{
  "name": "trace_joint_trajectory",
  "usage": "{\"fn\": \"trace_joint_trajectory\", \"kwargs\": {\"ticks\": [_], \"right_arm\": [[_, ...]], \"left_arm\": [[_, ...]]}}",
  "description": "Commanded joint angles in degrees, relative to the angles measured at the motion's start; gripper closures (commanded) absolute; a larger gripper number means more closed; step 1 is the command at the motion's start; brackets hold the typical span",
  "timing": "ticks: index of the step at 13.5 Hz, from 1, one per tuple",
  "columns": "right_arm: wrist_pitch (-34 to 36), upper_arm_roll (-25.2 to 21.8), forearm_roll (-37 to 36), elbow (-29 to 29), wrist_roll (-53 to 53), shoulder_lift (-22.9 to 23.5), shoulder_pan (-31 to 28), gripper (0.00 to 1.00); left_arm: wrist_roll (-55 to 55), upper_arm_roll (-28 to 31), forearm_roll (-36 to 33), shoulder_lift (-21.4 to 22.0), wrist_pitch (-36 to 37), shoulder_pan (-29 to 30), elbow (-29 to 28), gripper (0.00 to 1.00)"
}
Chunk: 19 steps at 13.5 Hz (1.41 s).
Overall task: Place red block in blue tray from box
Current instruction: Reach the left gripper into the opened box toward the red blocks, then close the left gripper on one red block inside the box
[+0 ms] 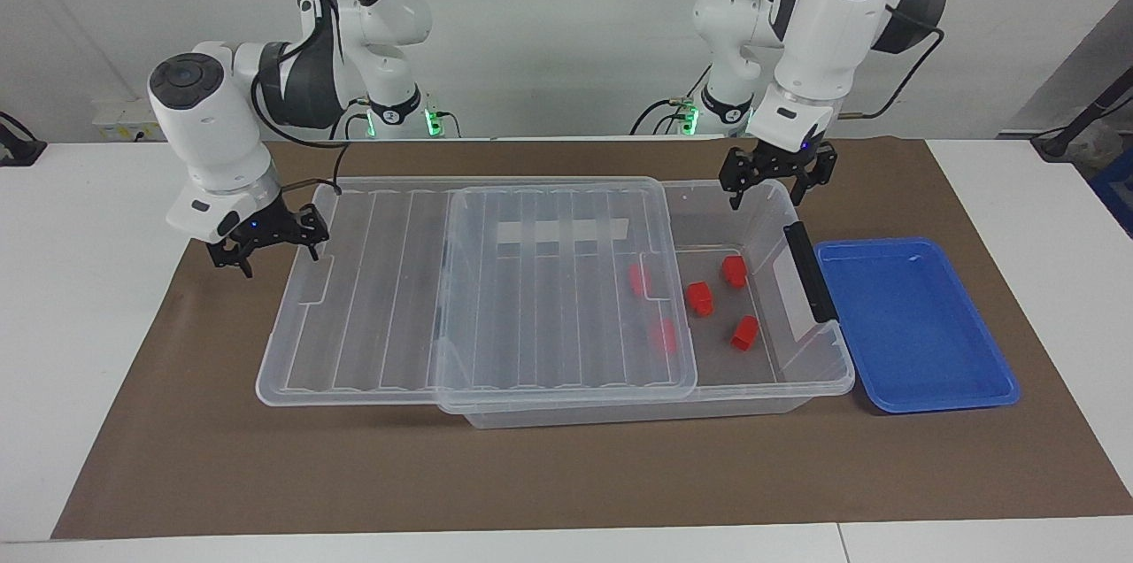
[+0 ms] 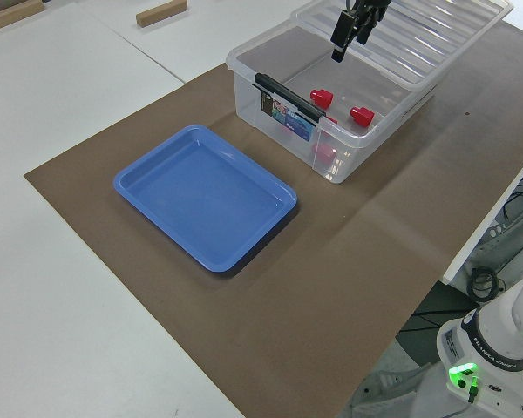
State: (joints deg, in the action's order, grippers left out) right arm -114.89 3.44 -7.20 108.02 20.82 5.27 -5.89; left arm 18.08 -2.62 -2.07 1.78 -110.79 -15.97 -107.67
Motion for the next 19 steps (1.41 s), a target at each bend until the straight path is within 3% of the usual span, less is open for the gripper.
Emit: {"fn": "trace_joint_trajectory", "kwargs": {"ticks": [1, 4, 8, 10, 16, 19], "right_arm": [[-0.95, 0.52, -0.80, 1.67, 1.33, -1.40, -1.06, 0.00], [-0.34, 0.61, -0.10, 0.62, 0.54, -2.71, 0.35, 0.00], [0.02, 0.70, 0.16, -0.08, -6.65, -4.65, 3.33, 0.00], [0.10, 2.18, 2.08, -1.05, -14.02, -5.70, 3.51, 0.00], [5.46, 5.27, 2.89, -12.91, -35.48, -4.21, 3.60, 0.00], [14.83, 5.35, 3.77, -17.04, -36.12, -4.39, 3.51, 0.00]], "left_arm": [[1.86, 0.95, -0.21, -3.96, -7.84, -1.25, -3.40, 0.00], [8.25, 0.95, -0.21, -5.03, -17.60, -1.87, -9.47, 0.00], [16.60, 0.95, -3.46, -11.17, -22.09, -4.41, -9.84, 0.00], [19.71, 0.95, -3.64, -12.24, -24.04, -4.77, -10.62, 0.00], [25.60, 0.86, -3.64, -12.06, -30.98, -5.64, -16.78, 0.05], [25.78, 0.86, -3.64, -12.24, -31.68, -5.74, -17.57, 0.05]]}}
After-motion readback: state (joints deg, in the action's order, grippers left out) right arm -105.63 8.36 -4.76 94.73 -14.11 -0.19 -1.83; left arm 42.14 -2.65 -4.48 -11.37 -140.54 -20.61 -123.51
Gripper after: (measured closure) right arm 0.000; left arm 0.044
